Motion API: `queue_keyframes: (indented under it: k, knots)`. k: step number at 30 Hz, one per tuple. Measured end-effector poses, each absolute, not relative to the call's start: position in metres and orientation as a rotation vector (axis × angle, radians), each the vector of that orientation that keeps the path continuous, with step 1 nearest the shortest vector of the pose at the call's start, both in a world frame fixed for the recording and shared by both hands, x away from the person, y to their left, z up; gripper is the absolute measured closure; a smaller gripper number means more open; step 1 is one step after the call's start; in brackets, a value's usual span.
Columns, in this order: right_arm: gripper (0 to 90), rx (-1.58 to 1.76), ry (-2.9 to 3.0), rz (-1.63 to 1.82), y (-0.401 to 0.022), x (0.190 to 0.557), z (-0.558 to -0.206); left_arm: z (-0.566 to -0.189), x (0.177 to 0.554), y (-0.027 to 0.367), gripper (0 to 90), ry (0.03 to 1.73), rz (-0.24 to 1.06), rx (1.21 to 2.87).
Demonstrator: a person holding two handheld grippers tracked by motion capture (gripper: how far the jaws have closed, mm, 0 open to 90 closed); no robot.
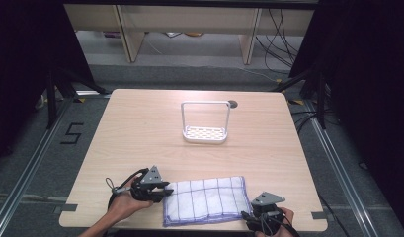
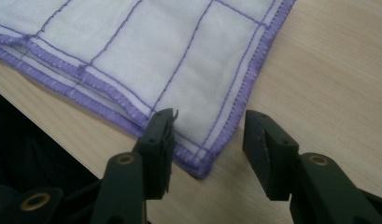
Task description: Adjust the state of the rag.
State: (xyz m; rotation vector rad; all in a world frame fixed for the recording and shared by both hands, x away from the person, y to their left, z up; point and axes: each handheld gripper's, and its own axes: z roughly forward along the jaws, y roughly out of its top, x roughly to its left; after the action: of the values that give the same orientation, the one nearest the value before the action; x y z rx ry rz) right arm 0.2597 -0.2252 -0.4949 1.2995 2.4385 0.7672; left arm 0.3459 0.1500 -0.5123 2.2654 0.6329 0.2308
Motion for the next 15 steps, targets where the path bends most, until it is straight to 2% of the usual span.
queue_keyframes:
  k: [5, 10, 12, 15]
  knots:
    - [58.6, 1.340, 2.415, 0.808, -0.2265, 0.2571, -0.4966, -0.5137, 0.3432, 0.1497, 75.0, 0.637, 0.229, 2.253]
    - [70.2, 1.328, 2.429, 0.866, -0.2286, 0.2572, -0.4988, -0.5143, 0.3432, 0.1514, 77.2, 0.604, 0.261, 2.255]
    - [79.9, 1.292, 2.444, 0.908, -0.2301, 0.2586, -0.4998, -0.5148, 0.3426, 0.1515, 78.4, 0.618, 0.240, 2.237]
    - [82.5, 1.273, 2.449, 0.913, -0.2301, 0.2585, -0.4995, -0.5152, 0.3397, 0.1512, 79.7, 0.642, 0.242, 2.205]
